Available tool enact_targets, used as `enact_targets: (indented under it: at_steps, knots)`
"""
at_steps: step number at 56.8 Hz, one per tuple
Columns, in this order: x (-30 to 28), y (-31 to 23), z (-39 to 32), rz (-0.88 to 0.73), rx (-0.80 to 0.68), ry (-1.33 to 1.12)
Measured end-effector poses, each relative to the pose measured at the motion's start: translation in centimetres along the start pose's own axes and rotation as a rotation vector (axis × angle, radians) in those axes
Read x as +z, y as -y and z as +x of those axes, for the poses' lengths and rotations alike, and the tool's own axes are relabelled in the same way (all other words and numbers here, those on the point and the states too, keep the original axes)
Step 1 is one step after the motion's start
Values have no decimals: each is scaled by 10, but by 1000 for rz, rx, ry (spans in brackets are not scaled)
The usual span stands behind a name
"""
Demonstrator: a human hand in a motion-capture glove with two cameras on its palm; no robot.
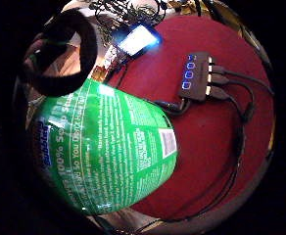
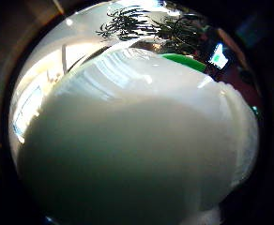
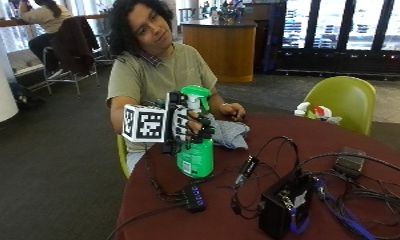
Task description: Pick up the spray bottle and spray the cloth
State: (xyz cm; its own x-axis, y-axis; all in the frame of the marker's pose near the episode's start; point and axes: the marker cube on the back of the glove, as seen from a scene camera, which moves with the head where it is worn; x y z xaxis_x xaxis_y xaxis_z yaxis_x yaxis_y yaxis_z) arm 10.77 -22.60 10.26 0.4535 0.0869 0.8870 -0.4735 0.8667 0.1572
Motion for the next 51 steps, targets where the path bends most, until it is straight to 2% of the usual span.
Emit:
enact_targets:
  at_steps: [8,18,25,30,34,39,51]
  knots:
    - [7,12,-3,-9,25,3]
    - [8,-5,-26,61,74,172]
    - [-9,-27,-50,30,-23,221]
    - [-22,-41,-79,-84,-53,187]
    - [-24,-51,-103,-239,-42,104]
    - [-18,-62,-126,-426,17,-30]
    - [18,-75,-144,-762,170,-468]
